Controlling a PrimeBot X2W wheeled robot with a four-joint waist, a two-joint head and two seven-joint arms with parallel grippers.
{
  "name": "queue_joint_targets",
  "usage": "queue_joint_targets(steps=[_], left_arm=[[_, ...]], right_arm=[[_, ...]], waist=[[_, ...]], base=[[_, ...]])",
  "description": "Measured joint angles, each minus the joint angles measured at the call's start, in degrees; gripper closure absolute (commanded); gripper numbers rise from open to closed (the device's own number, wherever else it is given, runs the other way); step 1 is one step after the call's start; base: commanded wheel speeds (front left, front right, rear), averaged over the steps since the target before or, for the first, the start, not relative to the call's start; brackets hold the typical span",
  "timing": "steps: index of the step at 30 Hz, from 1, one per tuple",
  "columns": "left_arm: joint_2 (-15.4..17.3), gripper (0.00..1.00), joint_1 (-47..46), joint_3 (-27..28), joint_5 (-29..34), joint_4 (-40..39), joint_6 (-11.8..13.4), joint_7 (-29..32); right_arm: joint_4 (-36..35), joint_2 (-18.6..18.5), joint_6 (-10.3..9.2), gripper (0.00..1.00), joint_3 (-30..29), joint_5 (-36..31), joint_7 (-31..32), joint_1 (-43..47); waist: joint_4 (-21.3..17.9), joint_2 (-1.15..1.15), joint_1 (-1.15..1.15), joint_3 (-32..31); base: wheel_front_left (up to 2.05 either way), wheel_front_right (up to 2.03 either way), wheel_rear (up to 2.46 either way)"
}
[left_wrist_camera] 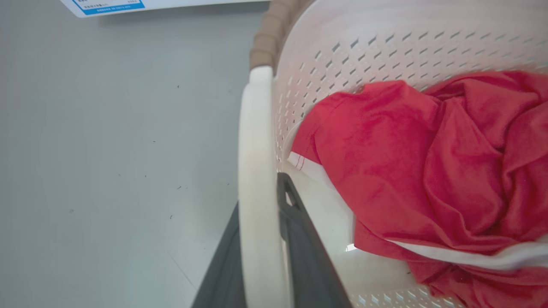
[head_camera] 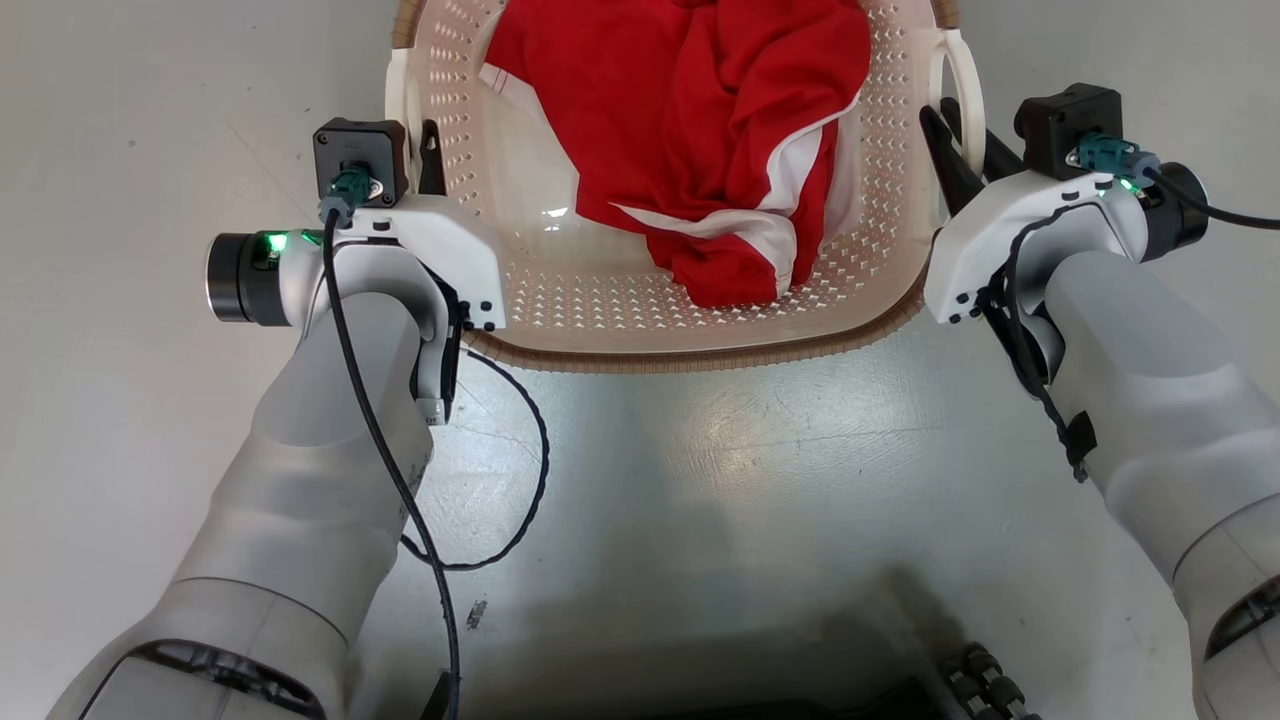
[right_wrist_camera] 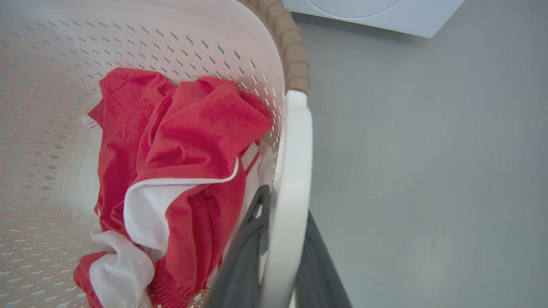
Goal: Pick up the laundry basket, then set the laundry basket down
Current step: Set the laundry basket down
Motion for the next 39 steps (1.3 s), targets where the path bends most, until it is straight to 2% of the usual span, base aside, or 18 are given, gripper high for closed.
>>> queue_joint_targets(steps=[2,3,4,5,12,25,39], left_arm=[[-0.3,1.0,-0.1,0.6,0.3,0.3,0.0,0.0],[-0.4,0.97,-0.1,1.0,0.3,0.4,0.0,0.0],[-0.5,0.24,-0.2,1.2,0.5,0.4,0.1,0.0],[-0.5,0.0,-0.4,1.3,1.1,0.6,0.3,-0.1],[-0.5,0.0,-1.2,3.0,2.3,1.0,1.1,-0.3],[-0.8,0.0,1.4,6.6,3.3,-0.1,0.5,-0.3],[-0.9,0.0,10.9,8.1,3.3,-5.3,-1.5,-0.3]], right_arm=[[0.0,0.0,0.01,1.0,-0.8,-0.4,0.0,0.0],[-0.1,0.0,0.15,0.98,-1.6,-0.5,0.0,0.0],[-0.2,0.0,0.42,0.69,-2.3,-1.1,0.0,0.0],[-0.4,-0.2,0.45,0.0,-2.7,-2.0,0.0,0.0],[-1.2,-0.1,0.51,0.0,-6.9,-6.0,0.0,0.4],[-4.3,0.3,0.51,0.0,-15.8,-12.5,0.0,5.9],[-10.6,1.3,0.51,0.0,-26.5,-20.3,0.0,15.6]], waist=[[0.0,0.0,0.0,0.2],[0.0,0.0,0.0,0.3],[0.0,0.0,0.0,0.4],[0.0,0.0,0.0,0.5],[0.0,0.0,0.0,0.4],[-0.2,0.0,0.0,-3.9],[-0.4,0.0,0.0,-15.0]], base=[[0.0,0.0,0.0],[0.0,0.0,0.0],[0.0,0.0,0.0],[0.0,0.0,0.0],[0.0,0.0,0.0],[0.0,0.0,0.0],[0.0,0.0,0.0]])
